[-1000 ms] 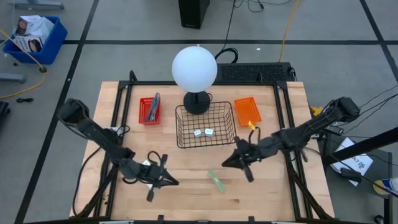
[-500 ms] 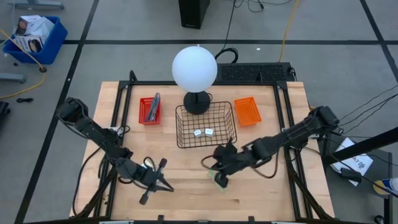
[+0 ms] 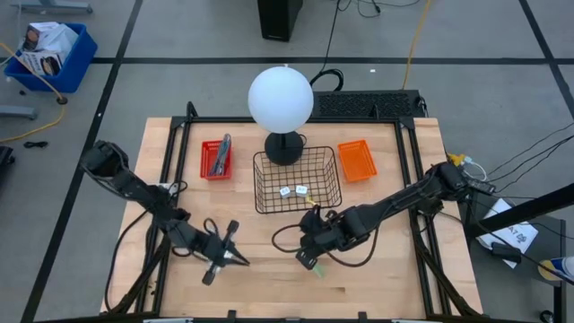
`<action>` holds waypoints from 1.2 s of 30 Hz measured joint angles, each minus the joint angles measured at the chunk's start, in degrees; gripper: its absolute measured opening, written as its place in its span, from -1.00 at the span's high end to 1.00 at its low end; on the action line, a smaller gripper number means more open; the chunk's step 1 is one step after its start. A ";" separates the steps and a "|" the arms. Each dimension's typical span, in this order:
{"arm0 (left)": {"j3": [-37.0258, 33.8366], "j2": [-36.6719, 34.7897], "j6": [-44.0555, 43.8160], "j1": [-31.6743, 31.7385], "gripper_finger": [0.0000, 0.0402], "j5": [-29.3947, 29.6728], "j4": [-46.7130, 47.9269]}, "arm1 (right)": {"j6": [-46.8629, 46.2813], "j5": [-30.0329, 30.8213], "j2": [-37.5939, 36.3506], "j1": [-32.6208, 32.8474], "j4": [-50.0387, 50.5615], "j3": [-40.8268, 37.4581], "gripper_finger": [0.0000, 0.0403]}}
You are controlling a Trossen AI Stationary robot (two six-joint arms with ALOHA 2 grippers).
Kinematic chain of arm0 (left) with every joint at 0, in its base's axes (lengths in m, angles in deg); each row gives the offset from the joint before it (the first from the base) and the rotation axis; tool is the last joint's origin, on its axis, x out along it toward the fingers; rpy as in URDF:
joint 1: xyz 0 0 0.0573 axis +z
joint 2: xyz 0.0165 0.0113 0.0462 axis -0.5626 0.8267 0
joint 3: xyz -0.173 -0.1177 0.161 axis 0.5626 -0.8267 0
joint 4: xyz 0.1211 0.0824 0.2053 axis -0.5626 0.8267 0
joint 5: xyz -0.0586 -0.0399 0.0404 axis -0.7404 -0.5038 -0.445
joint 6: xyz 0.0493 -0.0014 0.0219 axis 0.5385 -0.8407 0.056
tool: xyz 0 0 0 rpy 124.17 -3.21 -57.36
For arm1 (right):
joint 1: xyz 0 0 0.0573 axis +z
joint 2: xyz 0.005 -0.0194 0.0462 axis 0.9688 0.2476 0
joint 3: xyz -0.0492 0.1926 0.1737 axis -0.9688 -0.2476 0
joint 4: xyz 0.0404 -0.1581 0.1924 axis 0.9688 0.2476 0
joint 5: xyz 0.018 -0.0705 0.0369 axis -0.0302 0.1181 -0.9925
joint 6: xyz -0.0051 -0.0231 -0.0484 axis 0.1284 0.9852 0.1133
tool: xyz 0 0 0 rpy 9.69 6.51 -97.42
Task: Pick and place items into bin
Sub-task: Put the right card reader box into the orange bin
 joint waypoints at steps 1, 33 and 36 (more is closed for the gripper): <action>-1.74 0.00 0.00 0.61 0.87 0.00 -3.13 | -0.31 0.07 0.05 0.02 0.45 0.04 1.00; -10.35 -0.07 -3.41 4.49 0.87 -0.11 -16.83 | -3.11 -5.87 1.06 1.99 -3.69 0.12 0.97; -10.35 -0.07 -3.41 4.49 0.87 -0.11 -16.83 | -2.64 -5.99 1.06 1.98 -4.01 -0.07 0.87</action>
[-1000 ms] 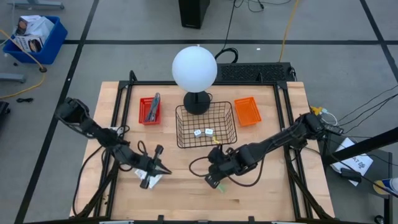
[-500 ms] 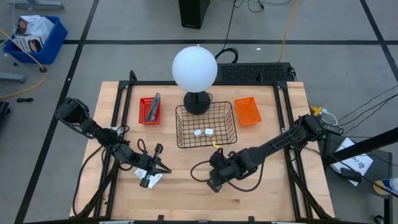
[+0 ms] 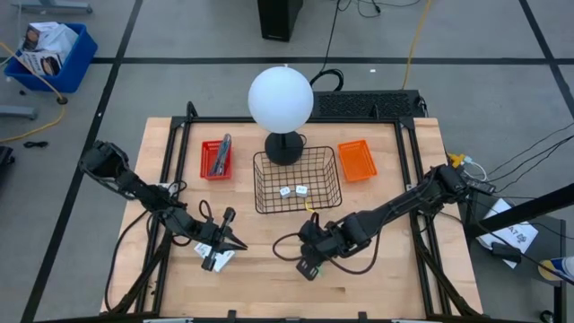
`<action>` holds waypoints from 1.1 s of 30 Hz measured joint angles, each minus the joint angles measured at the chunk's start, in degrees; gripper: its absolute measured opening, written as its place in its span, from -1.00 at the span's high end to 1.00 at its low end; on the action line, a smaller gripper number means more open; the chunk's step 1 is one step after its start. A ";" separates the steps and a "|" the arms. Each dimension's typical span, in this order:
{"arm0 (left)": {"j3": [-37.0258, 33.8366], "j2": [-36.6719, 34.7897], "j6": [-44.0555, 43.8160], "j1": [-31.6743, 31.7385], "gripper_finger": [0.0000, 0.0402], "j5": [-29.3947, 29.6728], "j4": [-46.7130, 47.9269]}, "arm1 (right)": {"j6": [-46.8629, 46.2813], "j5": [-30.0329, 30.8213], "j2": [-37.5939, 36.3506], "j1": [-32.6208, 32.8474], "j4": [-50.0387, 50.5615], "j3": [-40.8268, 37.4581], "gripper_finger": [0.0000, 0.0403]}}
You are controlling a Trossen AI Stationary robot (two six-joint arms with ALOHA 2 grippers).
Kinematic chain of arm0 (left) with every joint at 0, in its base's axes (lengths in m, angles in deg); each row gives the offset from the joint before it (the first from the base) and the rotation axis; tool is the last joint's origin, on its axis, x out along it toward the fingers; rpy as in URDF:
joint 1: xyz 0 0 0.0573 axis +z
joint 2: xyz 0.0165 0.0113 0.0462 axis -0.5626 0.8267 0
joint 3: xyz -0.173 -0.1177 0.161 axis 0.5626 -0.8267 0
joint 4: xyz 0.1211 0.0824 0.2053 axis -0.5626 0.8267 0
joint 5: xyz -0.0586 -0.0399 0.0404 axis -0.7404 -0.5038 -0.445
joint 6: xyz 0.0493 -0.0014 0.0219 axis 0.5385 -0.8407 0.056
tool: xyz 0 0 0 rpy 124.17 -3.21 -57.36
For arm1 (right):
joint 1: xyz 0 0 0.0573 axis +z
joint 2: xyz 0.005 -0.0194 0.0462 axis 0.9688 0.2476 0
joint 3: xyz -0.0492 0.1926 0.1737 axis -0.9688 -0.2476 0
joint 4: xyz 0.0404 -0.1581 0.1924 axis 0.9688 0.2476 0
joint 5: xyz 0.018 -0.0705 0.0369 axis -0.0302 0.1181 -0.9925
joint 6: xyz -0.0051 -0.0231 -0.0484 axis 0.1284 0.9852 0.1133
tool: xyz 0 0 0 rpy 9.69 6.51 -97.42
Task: Pick and place items into bin
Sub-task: Put the right card reader box into the orange bin
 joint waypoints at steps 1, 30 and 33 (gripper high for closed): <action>0.00 0.00 0.00 0.00 0.87 0.00 0.00 | -0.01 0.00 0.00 -0.02 -0.32 -0.39 0.81; 0.00 0.00 -0.81 0.00 0.87 0.01 0.72 | 1.90 -0.17 -0.02 -1.02 -8.23 -9.08 -0.01; 0.00 0.00 -0.81 0.00 0.87 0.00 0.72 | 1.48 -0.22 -0.02 -1.02 -9.23 -11.08 -0.01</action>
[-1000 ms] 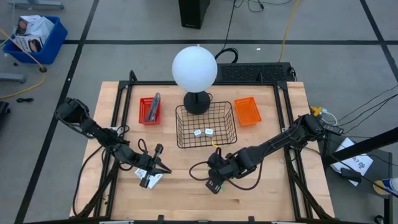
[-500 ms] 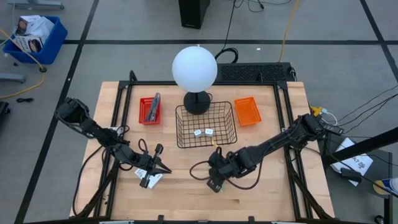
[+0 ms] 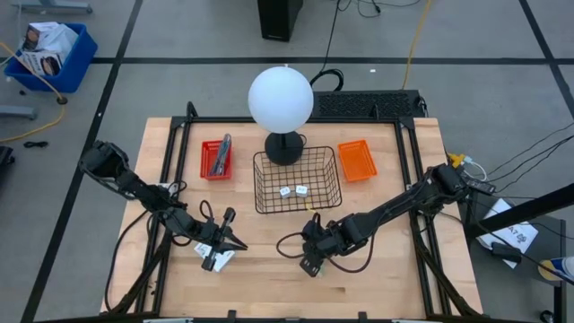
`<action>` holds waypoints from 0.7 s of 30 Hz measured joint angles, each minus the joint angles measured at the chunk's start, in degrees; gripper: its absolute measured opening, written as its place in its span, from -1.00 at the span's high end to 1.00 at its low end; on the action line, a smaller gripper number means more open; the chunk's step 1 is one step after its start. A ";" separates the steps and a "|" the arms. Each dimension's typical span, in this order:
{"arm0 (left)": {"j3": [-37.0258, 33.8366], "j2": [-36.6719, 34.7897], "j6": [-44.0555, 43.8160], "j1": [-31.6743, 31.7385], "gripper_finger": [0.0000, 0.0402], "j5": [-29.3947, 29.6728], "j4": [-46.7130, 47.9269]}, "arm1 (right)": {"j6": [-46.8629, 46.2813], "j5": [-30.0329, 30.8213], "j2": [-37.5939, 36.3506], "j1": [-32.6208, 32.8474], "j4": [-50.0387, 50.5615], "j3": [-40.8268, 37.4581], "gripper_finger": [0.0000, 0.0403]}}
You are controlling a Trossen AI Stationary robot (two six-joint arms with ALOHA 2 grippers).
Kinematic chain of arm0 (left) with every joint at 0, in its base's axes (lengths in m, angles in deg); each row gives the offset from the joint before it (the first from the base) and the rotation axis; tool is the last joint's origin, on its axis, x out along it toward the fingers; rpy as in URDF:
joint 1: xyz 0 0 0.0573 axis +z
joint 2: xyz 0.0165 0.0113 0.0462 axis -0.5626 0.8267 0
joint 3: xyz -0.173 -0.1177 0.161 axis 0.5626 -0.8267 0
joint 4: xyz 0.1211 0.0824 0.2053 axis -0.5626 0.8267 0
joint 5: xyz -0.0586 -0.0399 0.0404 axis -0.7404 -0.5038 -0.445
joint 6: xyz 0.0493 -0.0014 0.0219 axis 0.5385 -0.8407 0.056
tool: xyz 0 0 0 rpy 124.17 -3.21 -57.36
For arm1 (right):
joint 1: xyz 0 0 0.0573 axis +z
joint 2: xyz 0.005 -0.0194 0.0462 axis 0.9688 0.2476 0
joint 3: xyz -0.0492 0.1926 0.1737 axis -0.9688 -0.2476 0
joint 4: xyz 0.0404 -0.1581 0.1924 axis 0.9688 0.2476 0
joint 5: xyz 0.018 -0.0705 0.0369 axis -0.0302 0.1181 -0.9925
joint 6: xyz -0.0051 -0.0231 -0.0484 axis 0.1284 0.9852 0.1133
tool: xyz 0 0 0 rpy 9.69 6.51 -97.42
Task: Pick and place items into bin
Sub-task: Put the right card reader box into the orange bin
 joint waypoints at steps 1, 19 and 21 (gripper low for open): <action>0.00 0.00 0.00 0.00 0.87 0.02 0.02 | -0.26 -0.05 0.00 0.00 -0.53 -0.68 -0.01; 0.00 0.00 -0.04 -0.02 0.87 0.02 0.17 | 1.00 -2.54 -1.58 0.02 -3.27 -2.98 0.86; 0.02 0.00 -0.44 0.00 0.87 0.02 0.32 | 0.71 -1.37 -3.13 0.00 -2.76 -2.98 0.82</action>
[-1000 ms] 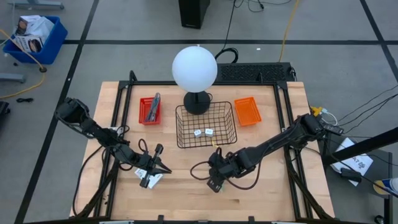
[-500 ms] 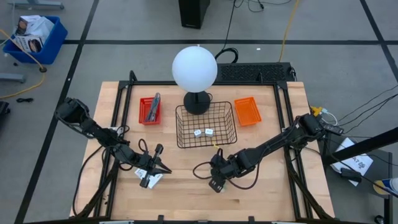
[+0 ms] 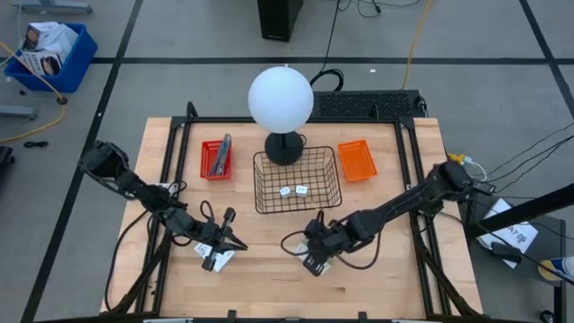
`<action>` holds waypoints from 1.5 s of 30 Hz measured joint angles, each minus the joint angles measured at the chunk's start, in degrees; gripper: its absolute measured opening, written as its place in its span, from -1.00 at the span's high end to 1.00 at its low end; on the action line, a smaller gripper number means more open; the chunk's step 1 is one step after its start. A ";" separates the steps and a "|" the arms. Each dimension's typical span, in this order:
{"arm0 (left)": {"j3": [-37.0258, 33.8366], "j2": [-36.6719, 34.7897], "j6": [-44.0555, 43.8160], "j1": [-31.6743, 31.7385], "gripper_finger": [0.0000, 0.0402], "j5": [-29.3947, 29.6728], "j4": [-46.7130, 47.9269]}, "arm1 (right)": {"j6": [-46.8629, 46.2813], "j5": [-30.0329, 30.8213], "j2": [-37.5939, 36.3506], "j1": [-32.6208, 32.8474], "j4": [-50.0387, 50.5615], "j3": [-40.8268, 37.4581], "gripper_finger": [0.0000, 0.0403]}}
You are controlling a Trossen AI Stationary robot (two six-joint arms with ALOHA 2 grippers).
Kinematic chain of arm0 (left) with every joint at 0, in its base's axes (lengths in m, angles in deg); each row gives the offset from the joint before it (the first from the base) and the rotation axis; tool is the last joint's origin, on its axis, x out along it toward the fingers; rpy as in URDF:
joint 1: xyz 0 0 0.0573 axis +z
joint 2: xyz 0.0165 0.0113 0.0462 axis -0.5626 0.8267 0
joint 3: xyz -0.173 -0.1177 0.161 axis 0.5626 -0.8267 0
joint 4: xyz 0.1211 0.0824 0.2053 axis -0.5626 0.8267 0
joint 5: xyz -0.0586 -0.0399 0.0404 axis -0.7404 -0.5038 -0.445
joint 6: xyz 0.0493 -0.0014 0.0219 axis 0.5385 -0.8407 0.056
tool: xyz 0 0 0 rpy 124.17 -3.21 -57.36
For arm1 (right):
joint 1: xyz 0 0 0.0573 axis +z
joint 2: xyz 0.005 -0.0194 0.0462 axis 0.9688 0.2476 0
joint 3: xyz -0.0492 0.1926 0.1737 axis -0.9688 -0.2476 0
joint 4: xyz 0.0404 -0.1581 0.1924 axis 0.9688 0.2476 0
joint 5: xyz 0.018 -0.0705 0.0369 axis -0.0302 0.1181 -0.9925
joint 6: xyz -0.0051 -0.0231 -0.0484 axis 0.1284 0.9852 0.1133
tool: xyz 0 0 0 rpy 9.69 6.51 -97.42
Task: Pick and place items into bin
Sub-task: Put the right card reader box into the orange bin
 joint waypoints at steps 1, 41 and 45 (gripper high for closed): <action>-0.02 0.00 -0.07 0.00 0.87 0.00 0.16 | -0.19 0.92 -0.98 0.00 0.73 0.00 0.80; 0.01 0.00 -2.18 -0.07 0.87 0.02 1.05 | 16.74 30.46 -32.85 -34.43 31.51 -6.36 0.85; 0.01 0.00 -2.73 -0.08 0.87 0.02 1.07 | 21.58 22.86 -35.81 -42.07 22.73 -12.95 0.85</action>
